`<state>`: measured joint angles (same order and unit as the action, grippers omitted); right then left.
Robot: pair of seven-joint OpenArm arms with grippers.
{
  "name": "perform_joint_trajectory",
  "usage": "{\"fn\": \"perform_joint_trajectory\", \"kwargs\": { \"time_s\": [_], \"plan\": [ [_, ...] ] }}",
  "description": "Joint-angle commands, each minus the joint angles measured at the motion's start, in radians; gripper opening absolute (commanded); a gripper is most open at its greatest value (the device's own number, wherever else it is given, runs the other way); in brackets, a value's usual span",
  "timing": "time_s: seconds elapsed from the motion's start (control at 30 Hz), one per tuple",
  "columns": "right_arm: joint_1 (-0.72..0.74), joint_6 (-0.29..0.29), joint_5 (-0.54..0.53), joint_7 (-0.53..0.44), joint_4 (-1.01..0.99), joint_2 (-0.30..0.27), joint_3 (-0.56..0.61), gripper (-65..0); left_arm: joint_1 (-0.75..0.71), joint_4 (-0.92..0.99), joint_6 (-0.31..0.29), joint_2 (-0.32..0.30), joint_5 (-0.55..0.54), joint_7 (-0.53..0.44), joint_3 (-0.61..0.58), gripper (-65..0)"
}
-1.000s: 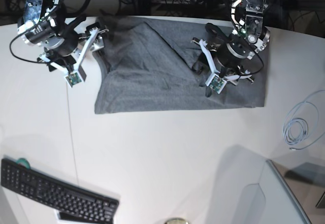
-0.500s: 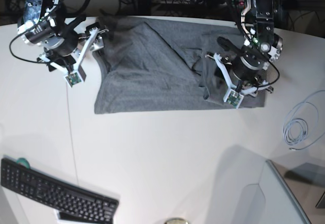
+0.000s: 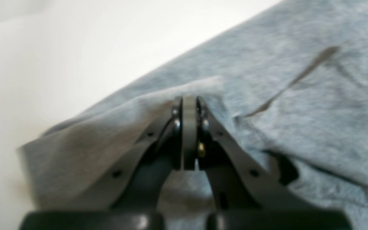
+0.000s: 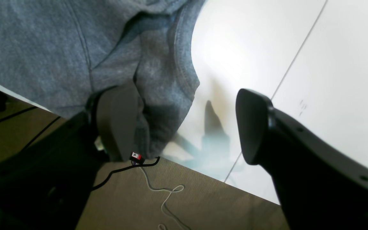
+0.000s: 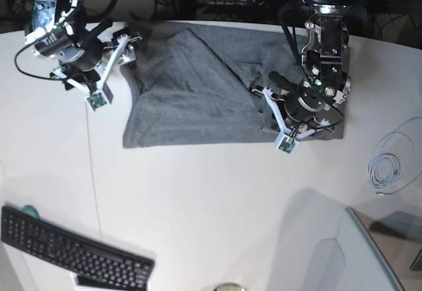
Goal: Layout the t-shirt on the table in an organized manner, then fold the t-shirt properly
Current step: 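Fold the grey strip end inward with the left gripper toward the middle, then release the left gripper and raise it away from the t-shirt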
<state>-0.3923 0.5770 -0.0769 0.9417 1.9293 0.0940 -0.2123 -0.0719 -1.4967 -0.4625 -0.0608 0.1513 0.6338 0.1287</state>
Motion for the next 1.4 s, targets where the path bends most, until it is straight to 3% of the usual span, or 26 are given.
{"fn": "perform_joint_trajectory", "kwargs": {
  "time_s": [0.0,0.17,0.3,0.5,0.57,0.7,0.8,0.87,0.97,1.07,1.23,1.37],
  "plan": [
    [0.003,-0.001,-0.008,-0.017,0.015,0.000,0.001,-19.5,0.028,0.003,0.008,0.011,-0.003,-0.018,0.002,-65.0],
    [0.016,-0.001,-0.008,-0.014,0.015,0.000,0.001,-19.5,0.093,0.124,0.008,0.049,0.001,-0.018,0.004,-65.0],
    [0.017,0.001,-0.010,-0.019,0.023,0.000,-0.003,-19.2,0.088,0.067,0.008,0.046,-0.003,-0.018,0.022,-65.0],
    [0.033,0.002,-0.010,-0.105,0.023,0.003,-0.008,-18.9,-0.009,-0.155,-0.005,0.043,-0.003,-0.018,0.292,-65.0],
    [0.034,0.002,-0.022,-0.149,0.023,0.005,-0.009,-18.0,-0.053,-0.183,-0.065,0.008,-0.008,-0.021,0.412,-65.0],
    [0.062,0.002,-0.263,-0.158,-0.008,0.019,-0.092,-9.5,-0.131,-0.089,-0.218,-0.080,-0.175,-0.099,0.684,-65.0],
    [0.103,-0.002,-0.436,-0.117,-0.101,0.013,-0.155,-9.3,-0.177,0.035,-0.236,-0.170,-0.272,-0.151,0.780,-65.0],
    [0.151,-0.004,-0.495,-0.042,-0.189,0.011,-0.209,-9.3,-0.210,0.130,-0.236,-0.225,-0.319,-0.203,0.799,-65.0],
    [0.226,-0.004,-0.499,0.073,-0.321,0.017,-0.289,-9.3,-0.236,0.239,-0.236,-0.267,-0.351,-0.312,0.796,-65.0],
    [0.247,-0.004,-0.499,0.078,-0.410,0.017,-0.330,-9.3,-0.233,0.305,-0.236,-0.270,-0.355,-0.365,0.793,-65.0],
    [0.263,0.002,-0.499,0.055,-0.497,0.008,-0.330,-9.3,-0.204,0.354,-0.236,-0.267,-0.355,-0.369,0.777,-65.0],
    [0.260,0.004,-0.501,0.052,-0.520,0.014,-0.275,-9.3,-0.194,0.354,-0.236,-0.267,-0.355,-0.369,0.704,-65.0]
  ]
}}
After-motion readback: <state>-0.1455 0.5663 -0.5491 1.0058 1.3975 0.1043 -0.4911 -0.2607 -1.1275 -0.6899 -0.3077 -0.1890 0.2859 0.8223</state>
